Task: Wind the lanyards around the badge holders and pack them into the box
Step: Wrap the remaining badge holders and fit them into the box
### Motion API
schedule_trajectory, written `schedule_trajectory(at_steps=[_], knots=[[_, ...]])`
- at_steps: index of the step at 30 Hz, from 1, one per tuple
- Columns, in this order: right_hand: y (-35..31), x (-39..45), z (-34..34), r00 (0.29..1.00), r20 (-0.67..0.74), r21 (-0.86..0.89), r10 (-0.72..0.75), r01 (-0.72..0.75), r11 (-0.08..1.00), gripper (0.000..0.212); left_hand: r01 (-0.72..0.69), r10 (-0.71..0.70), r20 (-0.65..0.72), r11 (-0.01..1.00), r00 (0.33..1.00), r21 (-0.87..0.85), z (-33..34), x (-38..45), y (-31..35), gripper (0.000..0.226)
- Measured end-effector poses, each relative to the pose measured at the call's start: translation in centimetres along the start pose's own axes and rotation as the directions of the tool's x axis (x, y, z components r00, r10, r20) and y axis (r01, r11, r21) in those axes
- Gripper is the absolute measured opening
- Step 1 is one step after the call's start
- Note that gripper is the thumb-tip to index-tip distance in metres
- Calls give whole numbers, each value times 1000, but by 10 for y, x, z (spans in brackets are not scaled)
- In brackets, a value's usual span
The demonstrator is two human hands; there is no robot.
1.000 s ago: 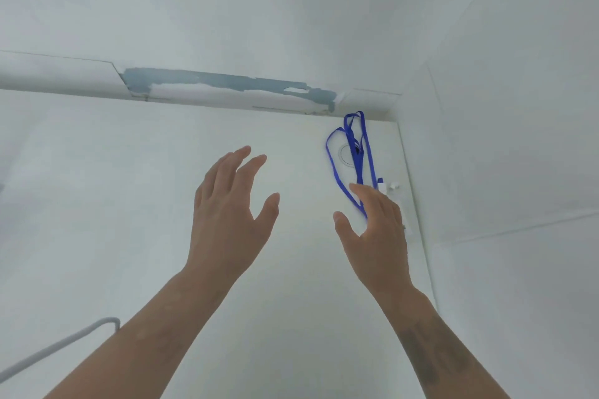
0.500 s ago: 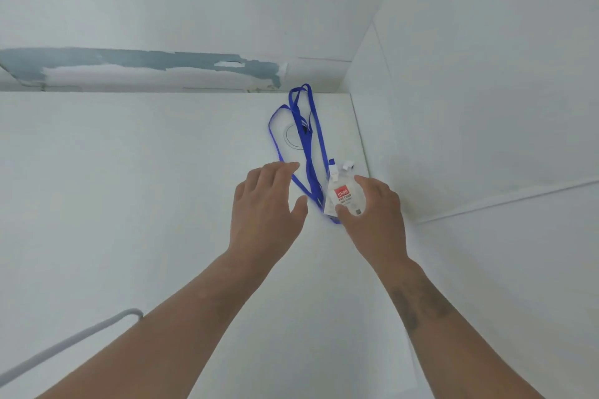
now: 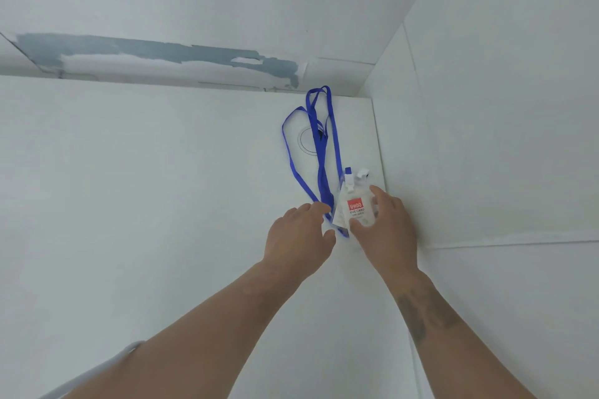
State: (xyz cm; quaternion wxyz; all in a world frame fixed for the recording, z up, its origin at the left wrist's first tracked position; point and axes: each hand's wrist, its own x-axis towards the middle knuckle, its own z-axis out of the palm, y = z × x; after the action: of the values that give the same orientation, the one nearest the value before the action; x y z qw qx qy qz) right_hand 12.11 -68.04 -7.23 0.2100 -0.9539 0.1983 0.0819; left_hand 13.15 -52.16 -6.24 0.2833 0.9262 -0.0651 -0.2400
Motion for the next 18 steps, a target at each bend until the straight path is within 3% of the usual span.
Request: schedule_trajectory(at_steps=[2,6,9,11,14,16,18], knots=[[-3,0,-5,999,-20,55,40,-39,998,64,12,-11,23,999,1000,-41,1,1,4,41],[-6,-2,-19,986,35,342,164,-166,925,39,63,-59,29,985,998,-159,-1,-1,10,48],[-14,-10,-31,958,144,654,250,-282,702,25,150,-140,55,939,989,-309,-6,-4,11,57],[-21,-20,-39,926,251,818,281,-359,450,21,227,-204,102,842,974,-489,-16,-7,12,56],[-30,-35,-49,895,383,908,231,-411,87,16,331,-210,256,592,944,-734,-37,-10,10,31],[-40,-47,-54,883,430,902,187,-428,-53,13,380,-163,344,412,925,-828,-53,-18,8,19],[-51,-58,-58,888,436,900,145,-428,-87,12,351,-119,330,304,937,-886,-67,-29,4,16]])
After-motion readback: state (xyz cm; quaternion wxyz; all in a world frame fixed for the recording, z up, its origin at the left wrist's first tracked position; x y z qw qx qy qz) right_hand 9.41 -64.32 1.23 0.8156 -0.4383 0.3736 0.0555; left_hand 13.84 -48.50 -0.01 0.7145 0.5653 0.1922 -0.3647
